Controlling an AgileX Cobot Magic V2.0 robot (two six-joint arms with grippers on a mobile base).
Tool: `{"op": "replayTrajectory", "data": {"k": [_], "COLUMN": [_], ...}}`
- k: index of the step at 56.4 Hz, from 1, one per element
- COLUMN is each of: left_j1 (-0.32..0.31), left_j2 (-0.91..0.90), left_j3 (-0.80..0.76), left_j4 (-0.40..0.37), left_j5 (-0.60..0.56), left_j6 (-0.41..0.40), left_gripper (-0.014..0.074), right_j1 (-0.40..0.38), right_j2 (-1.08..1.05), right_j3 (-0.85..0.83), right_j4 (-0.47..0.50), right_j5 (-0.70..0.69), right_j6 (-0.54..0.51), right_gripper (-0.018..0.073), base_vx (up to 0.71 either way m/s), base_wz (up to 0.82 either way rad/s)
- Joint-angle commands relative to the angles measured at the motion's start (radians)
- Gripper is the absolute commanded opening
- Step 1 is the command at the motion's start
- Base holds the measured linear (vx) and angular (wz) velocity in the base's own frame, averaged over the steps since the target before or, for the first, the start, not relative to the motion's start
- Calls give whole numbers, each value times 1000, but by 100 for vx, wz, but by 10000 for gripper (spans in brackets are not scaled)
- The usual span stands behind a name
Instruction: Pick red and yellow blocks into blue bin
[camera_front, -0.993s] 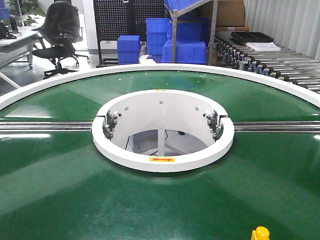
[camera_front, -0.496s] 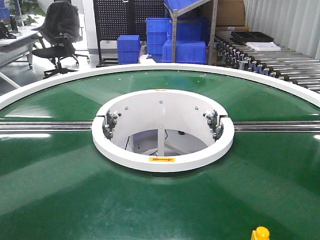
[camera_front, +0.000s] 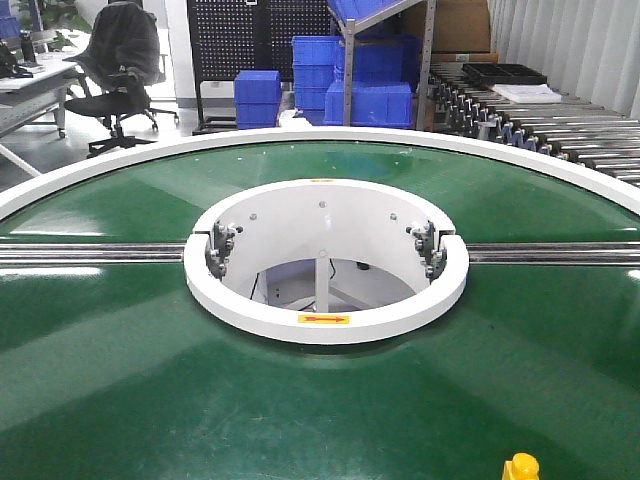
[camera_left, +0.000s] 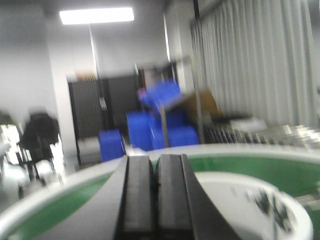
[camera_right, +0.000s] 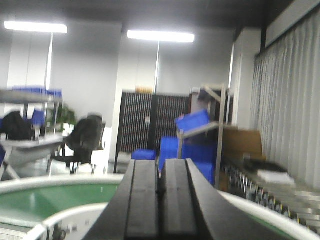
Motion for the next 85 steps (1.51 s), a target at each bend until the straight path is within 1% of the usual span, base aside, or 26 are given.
{"op": "replayTrajectory", "data": {"k": [1, 3, 8, 15, 22, 26, 31, 33, 38, 42, 46, 52, 54, 57, 60, 63, 65, 69, 72, 73, 76, 85], "left_j1": [-5, -5, -5, -5, -5, -5, -5, -5, -5, -5, -5, -5, -5, -5, -5, -5, -5, -5, -5, -5, -5, -5], "left_j2": [79, 103, 141, 178, 189, 189, 189, 189, 189, 189, 189, 189, 189, 189, 189, 189, 189, 189, 189, 189, 189, 189], "left_j3": [-48, -48, -48, -48, -48, -48, -48, -48, -48, -48, -48, -48, -48, -48, -48, -48, -48, -48, -48, -48, -48, -48], "left_j4": [-5, -5, -3, -2, -2, -2, -2, -2, -2, -2, -2, -3, -3, -3, -3, -3, -3, -3, -3, -3, -3, -3], "left_j5": [4, 7, -2, -58, -90, -90, -88, -88, -85, -82, -82, -81, -81, -81, -81, -80, -80, -79, -79, -79, -79, -78], "left_j6": [-60, -76, -76, -76, -76, -73, -66, -66, -66, -66, -66, -77, -77, -77, -77, -77, -76, -76, -76, -76, -76, -76], "left_gripper": [-6, -6, -6, -2, 30, 73, 151, 191, 322, 426, 509, 572, 577, 576, 576, 576, 576, 576, 576, 576, 576, 576], "right_j1": [-5, -5, -5, -5, -5, -5, -5, -5, -5, -5, -5, -5, -7, -9, -24, -51, -66, -86, -88, -88, -88, -75], "right_j2": [79, 108, 159, 189, 191, 191, 191, 191, 191, 191, 191, 208, 227, 268, 339, 450, 508, 622, 704, 741, 798, 915], "right_j3": [-36, -35, -35, -35, -35, -35, -35, -35, -35, -35, -35, -39, -45, -72, -122, -175, -216, -285, -319, -333, -348, -354], "right_j4": [-3, -3, -1, -1, -2, -2, -2, -2, 1, 1, 3, 72, 87, 93, 84, 41, -9, -114, -180, -205, -222, -190], "right_j5": [-61, -61, -61, -60, -54, -43, -15, 1, 13, 8, -2, 26, 78, 193, 358, 505, 604, 750, 829, 847, 877, 852], "right_j6": [-6, -4, -1, 2, 1, 1, 1, 1, 4, 4, 4, 32, 44, 69, 119, 208, 267, 341, 390, 405, 412, 411], "right_gripper": [-10, -10, -6, 13, 95, 183, 341, 415, 556, 641, 687, 689, 681, 664, 645, 625, 614, 584, 565, 557, 545, 535], "base_vx": [0, 0, 0, 0, 0, 0, 0, 0, 0, 0, 0, 0, 0, 0, 0, 0, 0, 0, 0, 0, 0, 0], "base_wz": [0, 0, 0, 0, 0, 0, 0, 0, 0, 0, 0, 0, 0, 0, 0, 0, 0, 0, 0, 0, 0, 0]}}
